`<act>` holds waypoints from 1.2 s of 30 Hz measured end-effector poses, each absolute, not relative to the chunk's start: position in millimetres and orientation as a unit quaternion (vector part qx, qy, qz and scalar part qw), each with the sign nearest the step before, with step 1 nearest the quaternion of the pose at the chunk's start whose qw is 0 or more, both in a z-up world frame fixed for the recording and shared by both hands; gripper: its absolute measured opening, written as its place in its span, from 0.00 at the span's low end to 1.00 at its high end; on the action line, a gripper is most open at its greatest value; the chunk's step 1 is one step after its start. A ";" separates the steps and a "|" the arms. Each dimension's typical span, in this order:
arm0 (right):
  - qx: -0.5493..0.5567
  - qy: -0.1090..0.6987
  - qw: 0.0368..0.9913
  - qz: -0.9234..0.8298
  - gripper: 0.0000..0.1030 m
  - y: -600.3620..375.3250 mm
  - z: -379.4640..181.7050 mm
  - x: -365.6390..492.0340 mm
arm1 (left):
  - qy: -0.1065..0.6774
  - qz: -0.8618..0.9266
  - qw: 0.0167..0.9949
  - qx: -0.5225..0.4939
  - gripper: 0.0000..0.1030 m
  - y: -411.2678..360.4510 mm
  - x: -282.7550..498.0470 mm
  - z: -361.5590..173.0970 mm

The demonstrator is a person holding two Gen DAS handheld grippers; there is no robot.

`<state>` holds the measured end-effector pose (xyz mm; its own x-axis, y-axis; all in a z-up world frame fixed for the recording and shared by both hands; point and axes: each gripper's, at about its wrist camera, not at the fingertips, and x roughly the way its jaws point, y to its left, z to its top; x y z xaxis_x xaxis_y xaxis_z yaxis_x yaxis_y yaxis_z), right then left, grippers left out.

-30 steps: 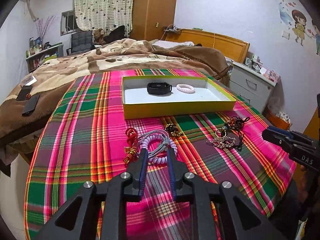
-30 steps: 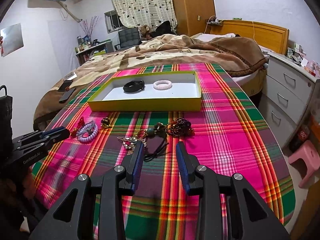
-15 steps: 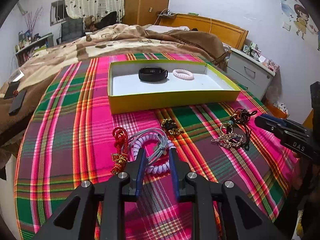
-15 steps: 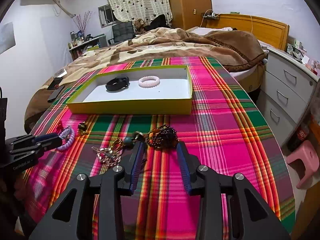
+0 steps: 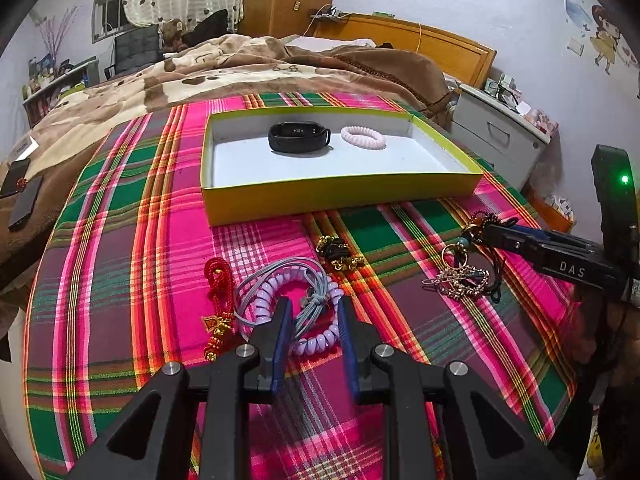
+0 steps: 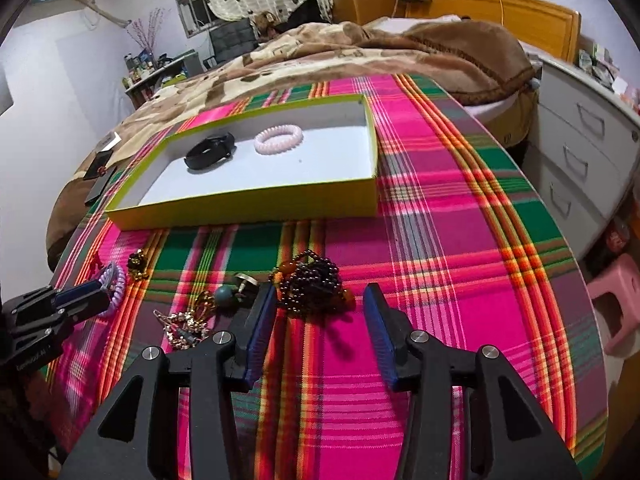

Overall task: Organize jewelry
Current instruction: 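Grasp the grey coiled cord with the left gripper while the right gripper grasps the dark beaded bracelet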

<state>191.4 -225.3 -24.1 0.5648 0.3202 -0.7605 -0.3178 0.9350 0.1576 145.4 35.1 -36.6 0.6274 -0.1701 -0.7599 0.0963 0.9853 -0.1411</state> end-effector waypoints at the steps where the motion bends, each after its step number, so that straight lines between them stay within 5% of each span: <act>1: 0.000 0.431 0.884 0.179 0.44 -225.4 -23.6 192.1 | 0.426 -0.074 0.901 -0.043 0.22 35.1 145.8 -36.6; 7: -0.013 0.439 0.881 0.175 0.44 -221.6 -22.9 197.0 | 0.428 -0.078 0.899 -0.046 0.15 37.0 146.1 -36.2; 11: -0.028 0.438 0.881 0.178 0.31 -216.8 -23.3 195.9 | 0.429 -0.074 0.900 -0.036 0.05 33.7 145.9 -36.1; 23: -0.024 0.420 0.890 0.178 0.12 -222.1 -18.9 182.8 | 0.416 -0.073 0.906 -0.035 0.04 36.0 134.2 -32.4; 36: -0.013 0.398 0.900 0.176 0.08 -231.7 -7.5 169.3 | 0.394 -0.074 0.915 -0.038 0.04 34.1 120.3 -16.6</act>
